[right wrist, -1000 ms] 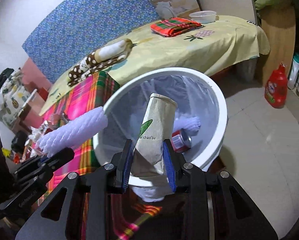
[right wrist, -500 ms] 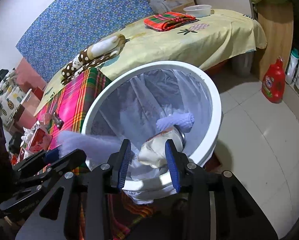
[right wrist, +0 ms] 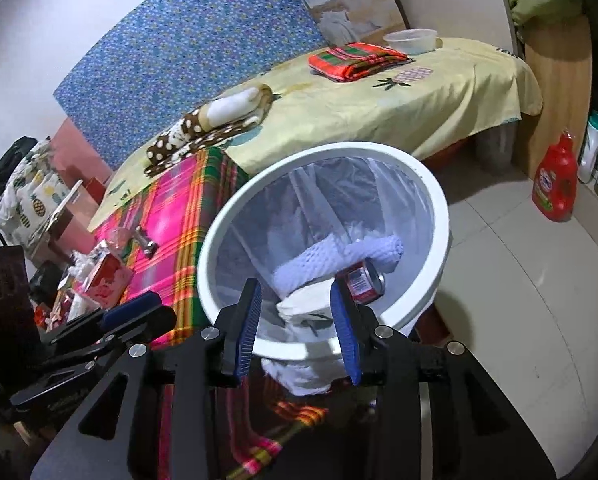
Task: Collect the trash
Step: 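Open both tools to drop the foam mesh and paper bag into the bin, then move both tools back toward the remaining trash on the bed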
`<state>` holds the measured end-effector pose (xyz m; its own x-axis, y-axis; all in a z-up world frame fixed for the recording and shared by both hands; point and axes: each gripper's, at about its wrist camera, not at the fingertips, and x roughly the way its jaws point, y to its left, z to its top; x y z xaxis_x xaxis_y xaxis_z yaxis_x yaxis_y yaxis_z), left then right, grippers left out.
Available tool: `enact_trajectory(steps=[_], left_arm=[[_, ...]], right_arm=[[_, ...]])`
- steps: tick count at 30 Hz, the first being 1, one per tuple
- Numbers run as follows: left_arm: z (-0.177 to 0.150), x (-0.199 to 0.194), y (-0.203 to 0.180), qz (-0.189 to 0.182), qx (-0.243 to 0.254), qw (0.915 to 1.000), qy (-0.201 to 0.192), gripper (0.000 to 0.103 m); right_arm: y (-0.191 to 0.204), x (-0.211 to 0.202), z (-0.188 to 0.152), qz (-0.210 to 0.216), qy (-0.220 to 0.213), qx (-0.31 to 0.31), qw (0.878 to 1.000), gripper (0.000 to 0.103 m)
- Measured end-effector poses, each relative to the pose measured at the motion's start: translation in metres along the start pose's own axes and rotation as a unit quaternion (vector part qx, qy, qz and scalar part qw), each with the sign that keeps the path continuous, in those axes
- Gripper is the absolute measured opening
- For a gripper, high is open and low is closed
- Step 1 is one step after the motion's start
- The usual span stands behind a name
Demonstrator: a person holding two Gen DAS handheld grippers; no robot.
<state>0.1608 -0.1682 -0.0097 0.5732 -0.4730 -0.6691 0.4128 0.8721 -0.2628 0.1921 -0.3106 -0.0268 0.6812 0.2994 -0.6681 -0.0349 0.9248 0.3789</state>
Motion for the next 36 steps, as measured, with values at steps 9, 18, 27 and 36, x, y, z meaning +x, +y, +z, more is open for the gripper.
enact_trajectory(steps=[9,18,27,36], left_arm=[[-0.012,-0.031,0.014,0.025,-0.017,0.9994,-0.019,0.043],[-0.029,-0.057,0.034,0.069,-0.039,0.9961,-0.038,0.043],[-0.046,-0.078,0.056,0.108,-0.062,0.9910,-0.050,0.043],[-0.064,-0.097,0.081,0.147,-0.087,0.9838,-0.055,0.043]], right_arm=[[0.029,-0.003,-0.010,0.038,0.000,-0.027,0.999,0.038],[0.052,-0.004,-0.017,0.050,-0.003,-0.058,0.997,0.038],[0.079,0.002,-0.029,0.069,0.015,-0.078,0.994,0.038],[0.110,0.009,-0.038,0.091,0.030,-0.101,0.990,0.038]])
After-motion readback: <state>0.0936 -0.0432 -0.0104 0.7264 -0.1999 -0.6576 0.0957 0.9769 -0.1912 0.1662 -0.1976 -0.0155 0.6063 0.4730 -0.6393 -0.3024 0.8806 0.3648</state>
